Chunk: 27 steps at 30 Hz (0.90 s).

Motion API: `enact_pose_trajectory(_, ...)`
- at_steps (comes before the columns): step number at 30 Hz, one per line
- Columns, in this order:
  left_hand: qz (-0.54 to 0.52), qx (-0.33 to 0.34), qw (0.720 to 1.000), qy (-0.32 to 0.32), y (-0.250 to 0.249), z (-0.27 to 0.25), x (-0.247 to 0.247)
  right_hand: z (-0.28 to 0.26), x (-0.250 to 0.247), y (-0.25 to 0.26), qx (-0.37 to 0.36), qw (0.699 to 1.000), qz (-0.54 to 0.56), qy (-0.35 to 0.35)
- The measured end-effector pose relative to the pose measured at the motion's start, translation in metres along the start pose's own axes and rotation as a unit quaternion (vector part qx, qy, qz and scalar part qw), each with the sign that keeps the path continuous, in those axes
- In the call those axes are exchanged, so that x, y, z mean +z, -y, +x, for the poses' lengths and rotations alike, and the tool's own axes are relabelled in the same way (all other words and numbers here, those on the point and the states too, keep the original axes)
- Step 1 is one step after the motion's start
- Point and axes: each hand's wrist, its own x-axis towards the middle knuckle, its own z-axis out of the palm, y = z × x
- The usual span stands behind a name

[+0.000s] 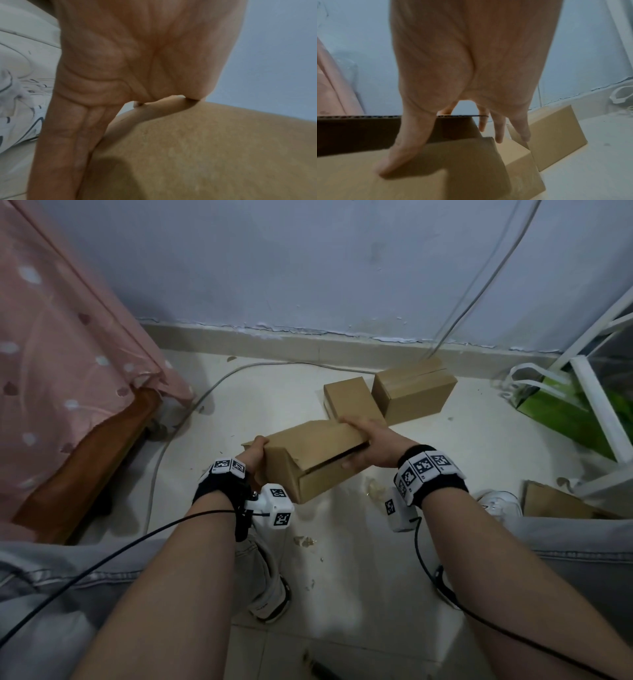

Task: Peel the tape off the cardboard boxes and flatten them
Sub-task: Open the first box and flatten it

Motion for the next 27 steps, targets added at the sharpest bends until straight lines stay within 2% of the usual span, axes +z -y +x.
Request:
enact_pose_trajectory(4,0.022,-0.02,1.0,0.0,0.004,0.008,0.0,0.0,0.003,0.003,-0.045,0.999,0.004,-0.022)
enact_pose_trajectory(7,0.026,-0.03,0.999,0.027,0.0,-0.002,0.003,0.0,0.005,0.001,-0.013,0.999,0.002,-0.031)
enact_pose_trajectory(10,0.096,-0.014,0.993,0.074,-0.008,-0.016,0.011,0.001,0.004,0.001,0.034,0.998,-0.026,-0.054)
enact_pose_trajectory(11,0.133,0.001,0.989,0.068,-0.009,-0.018,0.013,0.002,0.003,0.001,0.052,0.996,-0.039,-0.061)
enact_pose_trajectory(14,0.307,0.049,0.95,-0.023,-0.012,-0.018,0.01,0.005,0.0,0.004,0.088,0.991,-0.085,-0.054)
enact_pose_trajectory(18,0.491,0.097,0.866,-0.019,-0.007,-0.014,0.016,0.009,0.003,0.007,0.115,0.982,-0.133,-0.068)
enact_pose_trajectory(24,0.504,0.168,0.844,-0.069,0.001,0.003,0.013,0.006,0.005,0.018,0.134,0.966,-0.189,-0.114)
enact_pose_trajectory(27,0.488,0.179,0.849,-0.088,0.003,0.008,0.013,0.007,0.006,0.019,0.13,0.968,-0.182,-0.117)
